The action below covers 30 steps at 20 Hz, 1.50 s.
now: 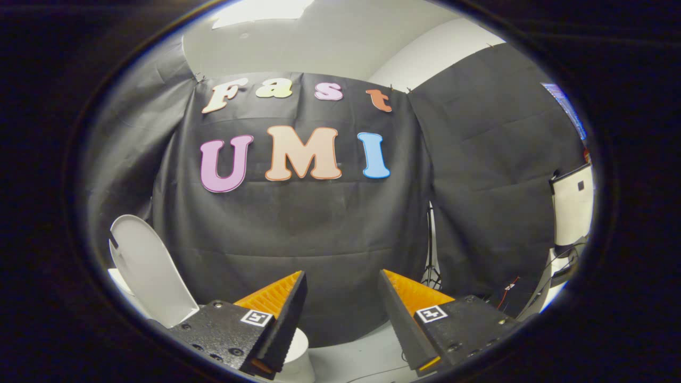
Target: Open the toilet lid.
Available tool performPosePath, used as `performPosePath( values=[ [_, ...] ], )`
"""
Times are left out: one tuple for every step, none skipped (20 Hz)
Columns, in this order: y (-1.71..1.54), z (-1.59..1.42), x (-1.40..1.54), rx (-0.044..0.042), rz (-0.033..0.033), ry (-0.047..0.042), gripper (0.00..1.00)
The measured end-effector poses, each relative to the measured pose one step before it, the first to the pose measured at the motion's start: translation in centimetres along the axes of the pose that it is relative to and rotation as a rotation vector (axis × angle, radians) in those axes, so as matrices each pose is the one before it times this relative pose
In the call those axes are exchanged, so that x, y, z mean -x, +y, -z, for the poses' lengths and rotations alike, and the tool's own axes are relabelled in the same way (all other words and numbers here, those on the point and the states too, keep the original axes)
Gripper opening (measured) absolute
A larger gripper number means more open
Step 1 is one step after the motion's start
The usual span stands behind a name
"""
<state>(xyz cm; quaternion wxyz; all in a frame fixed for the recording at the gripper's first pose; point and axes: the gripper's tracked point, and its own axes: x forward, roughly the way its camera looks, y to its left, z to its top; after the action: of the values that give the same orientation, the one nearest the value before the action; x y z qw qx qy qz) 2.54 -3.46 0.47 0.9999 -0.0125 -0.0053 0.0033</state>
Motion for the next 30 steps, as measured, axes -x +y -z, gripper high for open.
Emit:
performPosePath(
  values=[
    [-0.003, -0.015, -0.027, 0.00070, -0.00064, 0.00132, 0.83],
    [-0.024, 0.090, -0.057, 0.00014, 0.00001, 0.00126, 0.83],
    [-0.001, -0.024, -0.005, -0.00028, -0.00033, 0.00167, 0.83],
    [-0.015, 0.094, 0.060, 0.00034, -0.00080, 0.00165, 0.83],
    [0.010, 0.067, 0.015, 0.00135, -0.00050, 0.00239, 0.83],
    [-0.030, 0.017, -0.058, 0.00165, -0.00004, 0.00123, 0.83],
    [0.046, -0.023, 0.040, 0.00158, -0.00094, 0.00123, 0.83],
    [0.013, 0.051, -0.025, 0.00036, -0.00162, -0.00007, 0.83],
    [0.062, -0.016, 0.021, -0.00008, -0.00218, 0.00004, 0.83],
    [0.036, 0.117, -0.045, 0.00067, -0.00257, 0.00072, 0.83],
    [0.063, -0.058, -0.081, 0.00048, -0.00085, 0.00095, 0.83],
    [-0.041, 0.111, 0.032, -0.00013, -0.00098, 0.00103, 0.83],
    [0.028, -0.042, 0.004, -0.00056, -0.00044, 0.00087, 0.83],
    [-0.035, 0.062, -0.013, -0.00041, 0.00024, 0.00120, 0.83],
    [-0.027, -0.011, -0.007, -0.00042, -0.00016, 0.00072, 0.83],
    [-0.044, 0.104, -0.033, -0.00053, 0.00038, 0.00030, 0.83],
    [0.001, -0.037, 0.033, -0.00069, -0.00021, 0.00042, 0.83],
    [-0.028, -0.010, 0.000, -0.00081, -0.00047, 0.00034, 0.83],
    [0.053, -0.025, -0.042, -0.00047, -0.00042, 0.00140, 0.83],
    [0.021, 0.086, -0.091, 0.00035, -0.00012, 0.00222, 0.83],
    [-0.007, 0.032, -0.021, 0.00025, 0.00075, 0.00316, 0.83],
    [-0.065, 0.186, 0.022, -0.00061, 0.00034, 0.00321, 0.83],
    [-0.053, 0.110, 0.034, -0.00127, -0.00045, 0.00287, 0.83],
    [-0.056, 0.054, -0.032, -0.00171, -0.00046, 0.00157, 0.83],
    [0.031, -0.106, 0.014, -0.00165, -0.00037, -0.00004, 0.83],
    [0.000, 0.077, -0.095, -0.00105, -0.00046, -0.00067, 0.83],
    [-0.066, -0.022, 0.057, -0.00126, 0.00021, -0.00166, 0.83],
    [-0.044, 0.034, -0.012, -0.00150, 0.00039, -0.00061, 0.83],
    [-0.129, 0.010, 0.018, 0.00044, 0.00212, 0.00275, 0.83],
    [-0.215, 0.249, -0.072, 0.00120, 0.00491, 0.00437, 0.83]
  ],
)
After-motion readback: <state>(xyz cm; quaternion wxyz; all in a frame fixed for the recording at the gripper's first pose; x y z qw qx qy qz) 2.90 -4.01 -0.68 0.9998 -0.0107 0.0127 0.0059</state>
